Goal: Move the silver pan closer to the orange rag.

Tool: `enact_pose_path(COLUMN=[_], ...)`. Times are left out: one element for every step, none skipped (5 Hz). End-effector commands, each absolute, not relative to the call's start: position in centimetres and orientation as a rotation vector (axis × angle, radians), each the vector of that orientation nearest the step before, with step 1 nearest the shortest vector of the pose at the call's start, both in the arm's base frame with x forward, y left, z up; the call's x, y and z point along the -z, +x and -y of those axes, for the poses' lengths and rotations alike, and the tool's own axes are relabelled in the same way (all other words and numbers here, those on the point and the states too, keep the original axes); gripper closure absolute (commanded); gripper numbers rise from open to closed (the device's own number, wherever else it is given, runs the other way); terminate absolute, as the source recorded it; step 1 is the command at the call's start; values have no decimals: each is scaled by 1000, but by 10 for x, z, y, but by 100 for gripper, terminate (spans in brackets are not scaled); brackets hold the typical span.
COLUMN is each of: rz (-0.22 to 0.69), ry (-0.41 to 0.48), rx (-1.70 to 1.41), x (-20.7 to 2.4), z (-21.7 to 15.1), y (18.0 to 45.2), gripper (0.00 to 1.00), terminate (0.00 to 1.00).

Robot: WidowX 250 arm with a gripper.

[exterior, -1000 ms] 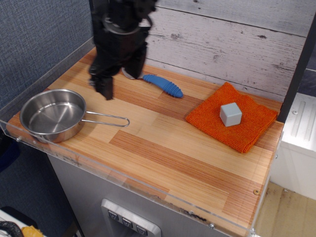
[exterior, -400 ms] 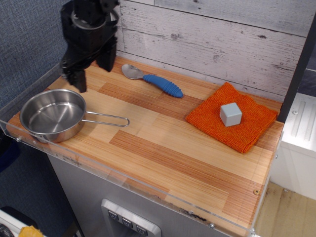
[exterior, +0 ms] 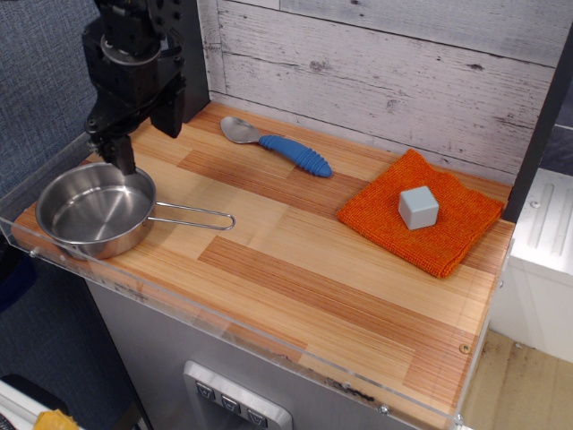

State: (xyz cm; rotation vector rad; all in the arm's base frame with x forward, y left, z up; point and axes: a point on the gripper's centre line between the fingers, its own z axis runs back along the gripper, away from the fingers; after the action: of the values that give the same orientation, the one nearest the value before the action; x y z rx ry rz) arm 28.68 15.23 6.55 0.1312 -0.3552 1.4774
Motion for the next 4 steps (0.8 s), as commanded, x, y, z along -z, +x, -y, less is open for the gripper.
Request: enact_pose_path(rz=[303,279,269,280], ry=[125,117,120,125], rx=[-1451,-1443,-1438,-1450], x=[-44,-35,-28,-27], z=[-155,-157,-159,-160], y=[278,280,283,284], gripper=[0,0,100,100], terminate=[0,0,0,0])
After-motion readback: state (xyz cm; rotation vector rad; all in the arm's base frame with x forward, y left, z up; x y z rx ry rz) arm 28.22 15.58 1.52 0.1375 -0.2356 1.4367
